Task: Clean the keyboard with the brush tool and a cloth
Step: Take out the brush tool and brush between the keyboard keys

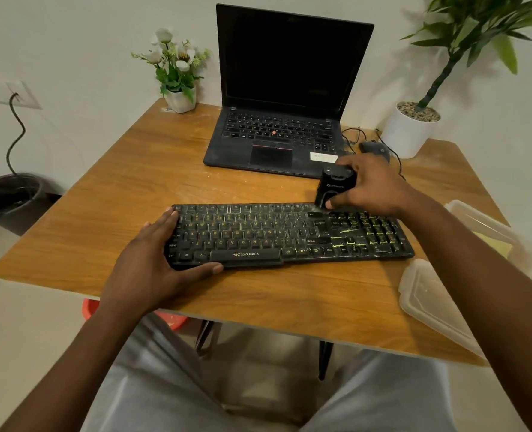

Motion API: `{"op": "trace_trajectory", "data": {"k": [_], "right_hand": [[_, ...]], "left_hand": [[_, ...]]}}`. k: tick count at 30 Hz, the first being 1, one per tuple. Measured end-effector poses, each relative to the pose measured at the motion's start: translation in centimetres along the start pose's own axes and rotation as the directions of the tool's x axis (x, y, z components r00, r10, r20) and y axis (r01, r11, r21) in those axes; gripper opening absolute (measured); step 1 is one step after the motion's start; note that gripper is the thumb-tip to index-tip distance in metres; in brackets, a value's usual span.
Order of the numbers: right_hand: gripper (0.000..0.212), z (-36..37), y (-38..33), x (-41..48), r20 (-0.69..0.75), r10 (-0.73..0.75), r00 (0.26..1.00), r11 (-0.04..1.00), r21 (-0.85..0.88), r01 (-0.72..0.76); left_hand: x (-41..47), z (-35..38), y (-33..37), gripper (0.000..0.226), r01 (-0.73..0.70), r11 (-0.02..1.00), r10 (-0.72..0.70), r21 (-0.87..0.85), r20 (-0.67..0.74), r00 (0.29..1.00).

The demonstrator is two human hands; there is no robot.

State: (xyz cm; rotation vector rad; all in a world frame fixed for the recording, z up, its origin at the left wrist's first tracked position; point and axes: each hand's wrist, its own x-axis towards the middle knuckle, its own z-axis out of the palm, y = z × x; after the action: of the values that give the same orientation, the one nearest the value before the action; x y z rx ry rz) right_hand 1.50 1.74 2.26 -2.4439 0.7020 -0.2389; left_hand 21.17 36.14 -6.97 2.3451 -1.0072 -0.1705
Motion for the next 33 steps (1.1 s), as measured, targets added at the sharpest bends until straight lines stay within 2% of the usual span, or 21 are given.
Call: {"op": "trace_trajectory", "data": {"k": [5,14,20,27,33], "right_hand": [[0.040,0.0,0.2,-0.7,0.001,0.006,1.000,0.999,0.036,-0.006],[0.045,4.0,-3.7,-0.5,0.089,-0.061,0.994,0.968,0.247,0.038],[0.045,2.8,-3.1,-1.2,0.116,-0.056,0.992,0.986,0.165,0.036],[0.042,0.0,-0.7,-2.1,0.045,-0.009,0.999,0.999,0.053,0.006],[0.039,1.3,-1.7,-2.2,0.077,-0.038,0.996,0.993,0.111,0.029]], "left_hand": [[0.0,0.0,0.0,0.145,-0.002,1.000,0.002,0.003,0.009,1.000],[0.1,0.0,-0.1,0.146,0.004,1.000,-0.004,0.010,0.004,1.000],[0.1,0.0,-0.2,0.147,0.008,1.000,-0.008,0.012,0.011,1.000],[0.1,0.1,-0.3,0.144,-0.004,1.000,0.004,0.017,0.007,1.000],[0.1,0.1,-0.2,0.145,-0.001,1.000,0.001,0.022,0.008,1.000]]}}
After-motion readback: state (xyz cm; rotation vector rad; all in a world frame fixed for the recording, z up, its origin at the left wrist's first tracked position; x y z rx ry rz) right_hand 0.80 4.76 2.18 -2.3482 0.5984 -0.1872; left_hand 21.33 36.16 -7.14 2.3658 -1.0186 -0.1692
